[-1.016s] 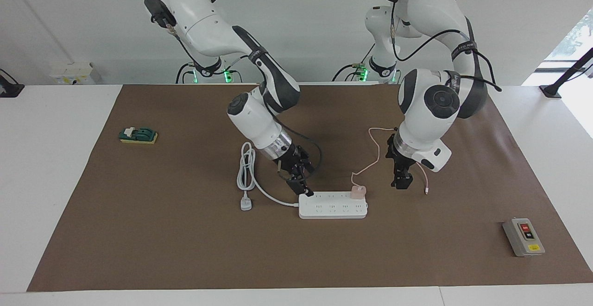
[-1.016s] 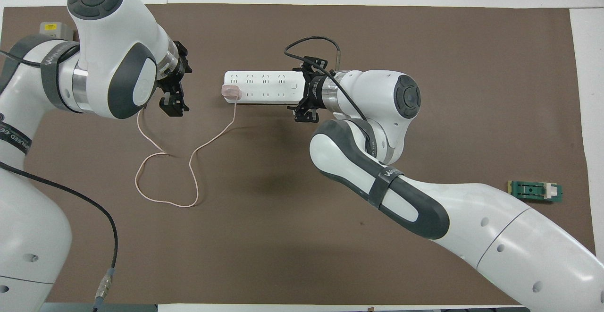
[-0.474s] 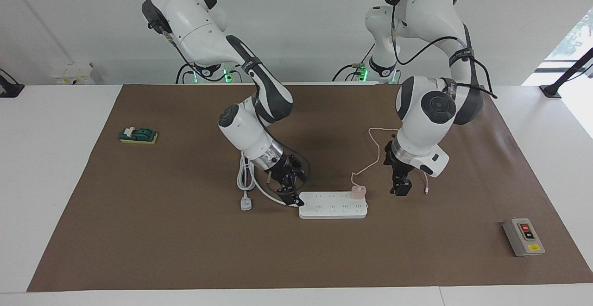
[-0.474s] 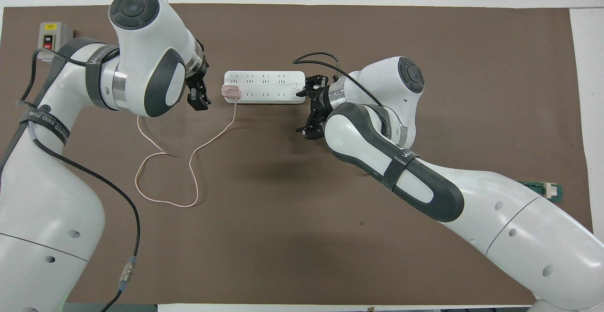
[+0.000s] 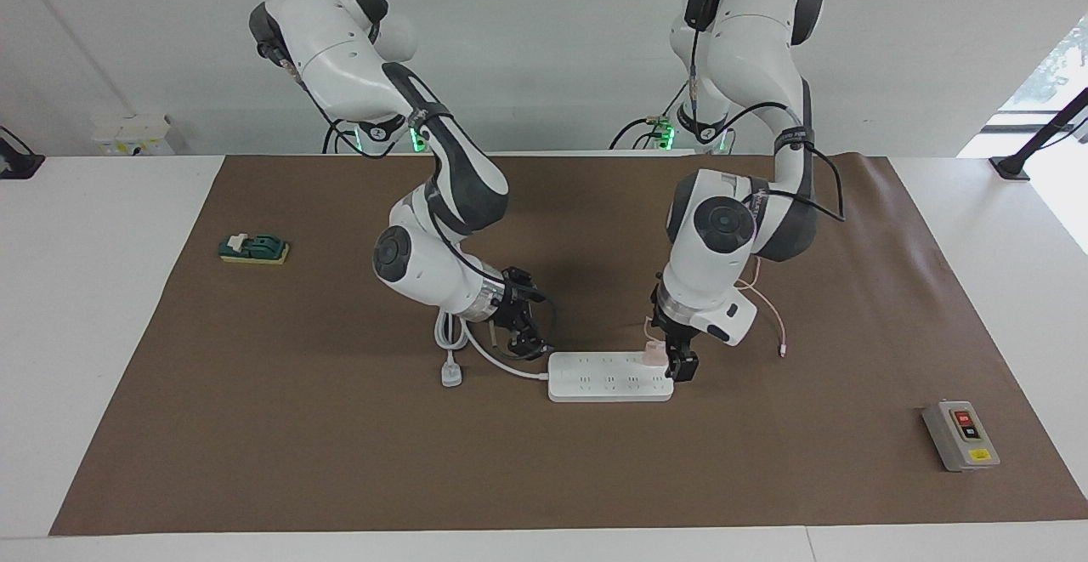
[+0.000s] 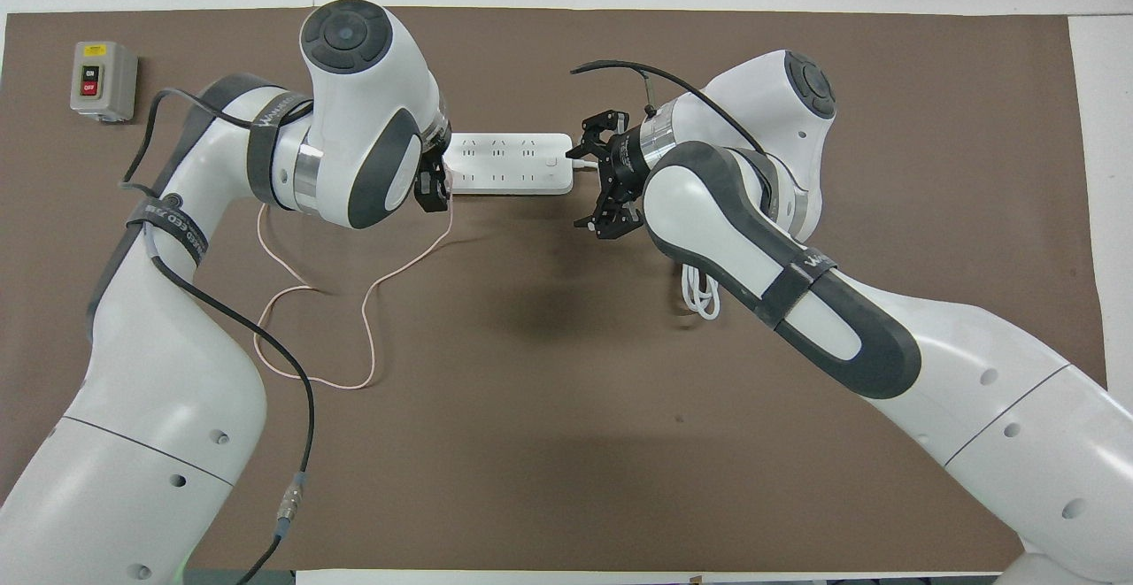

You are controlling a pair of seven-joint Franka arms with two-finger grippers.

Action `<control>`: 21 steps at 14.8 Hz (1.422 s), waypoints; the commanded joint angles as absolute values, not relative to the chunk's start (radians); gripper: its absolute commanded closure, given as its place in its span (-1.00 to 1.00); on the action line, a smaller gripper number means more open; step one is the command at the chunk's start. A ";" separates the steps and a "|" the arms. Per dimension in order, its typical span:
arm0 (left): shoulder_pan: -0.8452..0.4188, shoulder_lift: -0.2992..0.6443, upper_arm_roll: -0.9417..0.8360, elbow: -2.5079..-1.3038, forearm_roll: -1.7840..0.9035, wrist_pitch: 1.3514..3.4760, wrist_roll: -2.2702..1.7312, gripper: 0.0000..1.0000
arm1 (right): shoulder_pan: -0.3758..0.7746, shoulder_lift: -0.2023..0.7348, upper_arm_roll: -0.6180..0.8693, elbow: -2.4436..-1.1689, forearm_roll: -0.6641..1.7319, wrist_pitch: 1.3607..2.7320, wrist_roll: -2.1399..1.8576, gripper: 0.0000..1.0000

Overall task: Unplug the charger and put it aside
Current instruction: 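Grasp the pink charger with the left gripper while the right gripper holds the strip, then pull the pink charger out of the strip with the left gripper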

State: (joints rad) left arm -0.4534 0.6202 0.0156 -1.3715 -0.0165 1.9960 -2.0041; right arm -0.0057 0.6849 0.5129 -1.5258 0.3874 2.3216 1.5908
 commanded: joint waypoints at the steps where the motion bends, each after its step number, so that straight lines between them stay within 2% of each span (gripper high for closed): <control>1: -0.462 0.666 0.031 -1.335 -0.003 2.005 -2.013 -1.00 | 0.061 0.779 0.502 -1.433 0.327 2.367 1.578 -1.00; 5: -0.449 0.661 0.037 -1.336 0.003 1.988 -1.987 -1.00 | 0.071 0.798 0.466 -1.399 0.321 2.332 1.572 -1.00; 9: -0.449 0.663 0.038 -1.336 0.002 1.991 -1.977 -0.82 | 0.121 0.867 0.401 -1.333 0.321 2.359 1.552 -1.00; 10: -0.449 0.663 0.038 -1.338 0.002 1.993 -1.976 -0.64 | 0.133 0.882 0.378 -1.295 0.324 2.356 1.552 -1.00; 11: -0.449 0.663 0.038 -1.336 0.002 1.991 -1.976 -0.14 | 0.138 0.890 0.373 -1.276 0.324 2.349 1.552 -1.00; 12: -0.451 0.663 0.038 -1.336 0.002 1.991 -1.976 0.26 | 0.138 0.893 0.373 -1.275 0.324 2.353 1.552 -1.00; 13: -0.451 0.663 0.038 -1.336 0.002 1.991 -1.977 0.79 | 0.140 0.894 0.373 -1.273 0.322 2.364 1.552 -1.00; 14: -0.451 0.663 0.038 -1.336 0.000 1.993 -1.977 1.00 | 0.144 0.899 0.371 -1.273 0.322 2.371 1.551 -1.00; 16: -0.449 0.663 0.040 -1.335 -0.002 1.997 -1.979 1.00 | 0.164 0.905 0.371 -1.278 0.331 2.420 1.551 -1.00; 19: -0.449 0.664 0.040 -1.336 0.000 1.997 -1.979 1.00 | 0.186 0.905 0.371 -1.281 0.339 2.418 1.555 -1.00; 20: -0.449 0.664 0.040 -1.336 0.000 1.997 -1.979 1.00 | 0.186 0.905 0.371 -1.281 0.341 2.419 1.554 -0.73; 21: -0.449 0.664 0.040 -1.336 0.000 1.999 -1.979 1.00 | 0.183 0.905 0.373 -1.281 0.339 2.419 1.552 -0.10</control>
